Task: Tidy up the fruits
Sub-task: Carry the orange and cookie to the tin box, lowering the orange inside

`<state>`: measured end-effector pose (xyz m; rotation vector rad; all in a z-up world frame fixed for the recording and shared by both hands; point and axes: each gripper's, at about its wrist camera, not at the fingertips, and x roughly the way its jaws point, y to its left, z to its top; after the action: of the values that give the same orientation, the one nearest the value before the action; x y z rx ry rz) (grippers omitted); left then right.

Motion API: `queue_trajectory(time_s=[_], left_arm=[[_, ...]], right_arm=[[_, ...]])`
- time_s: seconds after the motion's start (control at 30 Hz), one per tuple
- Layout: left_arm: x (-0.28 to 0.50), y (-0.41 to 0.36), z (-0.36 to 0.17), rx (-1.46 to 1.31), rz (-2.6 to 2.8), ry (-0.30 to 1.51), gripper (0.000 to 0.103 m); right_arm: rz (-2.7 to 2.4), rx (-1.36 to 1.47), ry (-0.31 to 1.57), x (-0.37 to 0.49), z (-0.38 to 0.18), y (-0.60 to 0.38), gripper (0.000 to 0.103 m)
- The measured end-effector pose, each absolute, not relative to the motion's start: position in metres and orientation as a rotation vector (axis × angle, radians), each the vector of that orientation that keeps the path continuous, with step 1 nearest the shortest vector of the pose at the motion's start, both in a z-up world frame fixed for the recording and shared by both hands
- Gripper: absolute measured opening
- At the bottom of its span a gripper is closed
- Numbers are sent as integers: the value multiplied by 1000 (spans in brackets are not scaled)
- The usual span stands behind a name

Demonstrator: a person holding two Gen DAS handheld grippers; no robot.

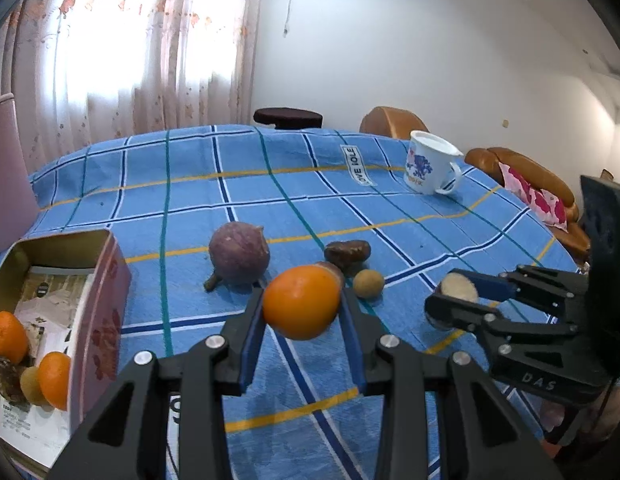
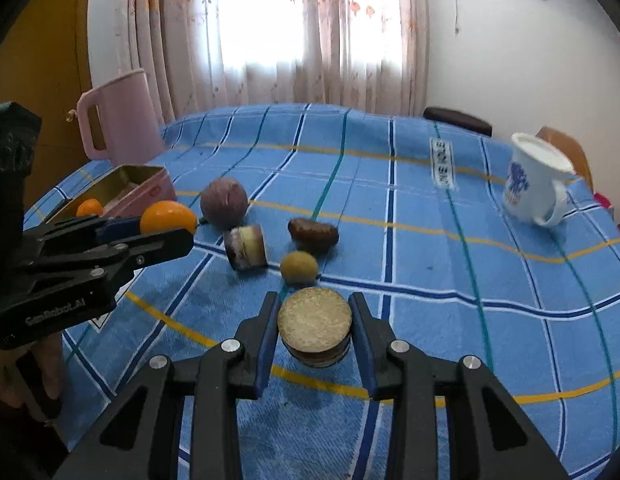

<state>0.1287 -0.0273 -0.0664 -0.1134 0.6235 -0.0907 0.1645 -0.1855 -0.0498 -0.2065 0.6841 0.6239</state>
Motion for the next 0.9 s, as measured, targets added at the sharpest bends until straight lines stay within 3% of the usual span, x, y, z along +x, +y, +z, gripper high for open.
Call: queue_trajectory(time_s=[0.47, 0.9], left_arm=[[114, -19, -58, -84, -35, 544, 38], [100, -2, -55, -73, 19, 502, 38]], right_arm=[[646, -163, 492, 140, -26, -185, 36], [687, -155, 430, 131, -18, -160, 36]])
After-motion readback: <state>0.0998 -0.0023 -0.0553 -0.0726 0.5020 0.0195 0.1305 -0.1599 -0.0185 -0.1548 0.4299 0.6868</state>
